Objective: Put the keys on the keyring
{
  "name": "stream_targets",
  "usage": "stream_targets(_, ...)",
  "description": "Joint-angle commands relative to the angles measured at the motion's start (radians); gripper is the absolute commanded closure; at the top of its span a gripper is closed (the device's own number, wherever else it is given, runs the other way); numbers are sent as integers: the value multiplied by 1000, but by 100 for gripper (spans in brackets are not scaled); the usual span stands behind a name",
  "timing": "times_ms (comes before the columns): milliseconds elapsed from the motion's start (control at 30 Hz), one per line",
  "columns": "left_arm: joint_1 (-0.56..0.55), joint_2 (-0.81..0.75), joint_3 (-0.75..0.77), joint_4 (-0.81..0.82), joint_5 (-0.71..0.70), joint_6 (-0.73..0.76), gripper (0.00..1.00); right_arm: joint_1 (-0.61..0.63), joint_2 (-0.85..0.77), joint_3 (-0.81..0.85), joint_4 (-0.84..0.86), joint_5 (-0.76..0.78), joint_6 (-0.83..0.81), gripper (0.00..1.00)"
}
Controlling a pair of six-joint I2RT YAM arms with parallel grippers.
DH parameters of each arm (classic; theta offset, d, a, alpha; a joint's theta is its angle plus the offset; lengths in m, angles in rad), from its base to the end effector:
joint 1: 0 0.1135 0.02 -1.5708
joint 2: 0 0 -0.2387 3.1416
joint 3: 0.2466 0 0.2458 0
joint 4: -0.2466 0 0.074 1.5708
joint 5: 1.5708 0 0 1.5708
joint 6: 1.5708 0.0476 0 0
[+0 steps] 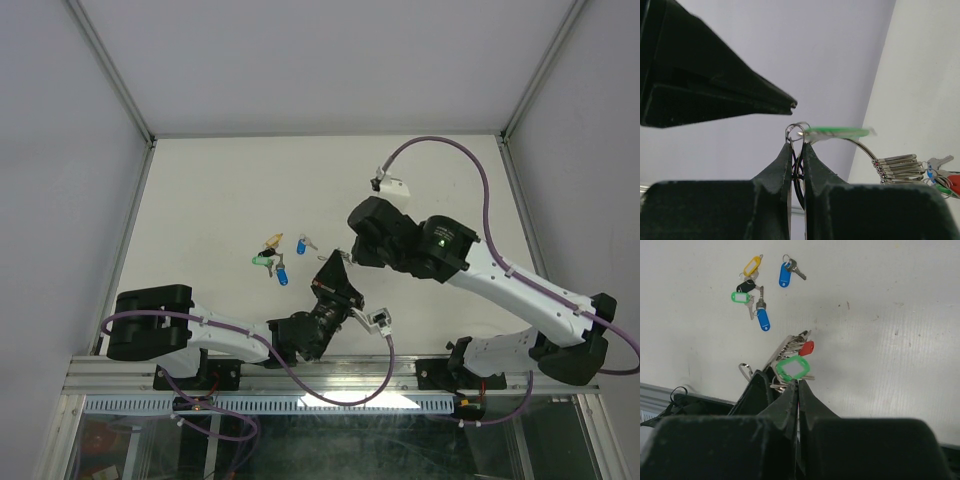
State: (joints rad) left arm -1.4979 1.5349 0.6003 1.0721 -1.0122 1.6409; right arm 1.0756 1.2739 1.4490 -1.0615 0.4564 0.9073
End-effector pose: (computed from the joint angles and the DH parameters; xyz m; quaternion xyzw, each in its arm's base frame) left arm 0.0621 -0.2959 0.2096 0.5740 0.3663 0.3647 0.6351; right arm 0.1364 0.2084 0.3519 -0.0015 0.9207 0.1569 0.3573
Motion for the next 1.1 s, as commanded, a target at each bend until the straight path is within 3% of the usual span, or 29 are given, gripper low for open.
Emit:
stream_targets(0,7,-51,21,92,-36,17,100,-25,-52,12,-43,50,9,100)
stream_targets(467,5,-95,3,96,-14,-9,100,-65,-105,-34,55,11,-65,100)
stream_targets(567,5,-177,6,2,21,-125,100,-96,-144,-64,106,-27,-114,100)
stream_targets(667,6,-316,39,-255,58,-291,100,-132,-194,-96,170,-66,-176,100)
stream_targets(800,40,-478,104,-537,243,-628,100,-167,-256,-132,260,-110,-257,100)
stream_targets(1067,145,-593,157,-694,479,-844,100,-174,-380,-203,492,-292,-432,86)
